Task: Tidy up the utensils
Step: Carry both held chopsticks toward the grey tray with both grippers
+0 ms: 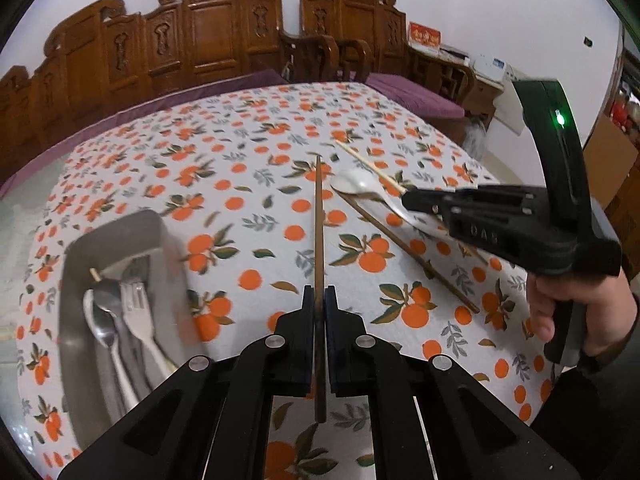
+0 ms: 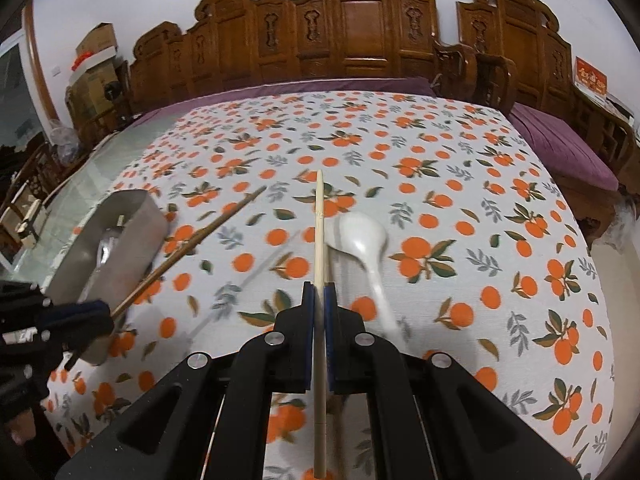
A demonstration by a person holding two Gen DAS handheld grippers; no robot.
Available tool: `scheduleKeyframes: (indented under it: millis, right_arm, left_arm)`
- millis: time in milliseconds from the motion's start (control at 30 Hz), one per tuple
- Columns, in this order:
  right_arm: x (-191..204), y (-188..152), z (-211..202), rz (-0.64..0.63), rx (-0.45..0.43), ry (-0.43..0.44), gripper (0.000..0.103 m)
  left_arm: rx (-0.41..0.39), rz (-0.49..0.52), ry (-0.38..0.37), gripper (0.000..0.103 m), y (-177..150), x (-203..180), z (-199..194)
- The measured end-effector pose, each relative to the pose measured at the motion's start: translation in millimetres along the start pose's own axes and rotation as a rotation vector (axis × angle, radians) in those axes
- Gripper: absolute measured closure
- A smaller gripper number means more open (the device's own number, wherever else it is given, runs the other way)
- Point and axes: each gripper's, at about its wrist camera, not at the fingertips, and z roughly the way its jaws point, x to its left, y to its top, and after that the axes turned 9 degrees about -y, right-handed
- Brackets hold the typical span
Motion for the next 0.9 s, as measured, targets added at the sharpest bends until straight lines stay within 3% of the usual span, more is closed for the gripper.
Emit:
scheduleKeyframes:
  millis: [400, 900]
  right_arm:
    - [51.4, 0.4, -30.0, -0.076, -0.047, 0.075, 0.097]
    - [89.1, -2.4, -41.4, -0.144, -0.07, 0.113, 0.097]
  left_arm:
    - [-0.051, -0.059, 0.076, 0.099, -10.9, 41.7, -45.8]
    - [-0.007, -0.142, 0.156, 0.099, -43.6, 88.6, -65.3]
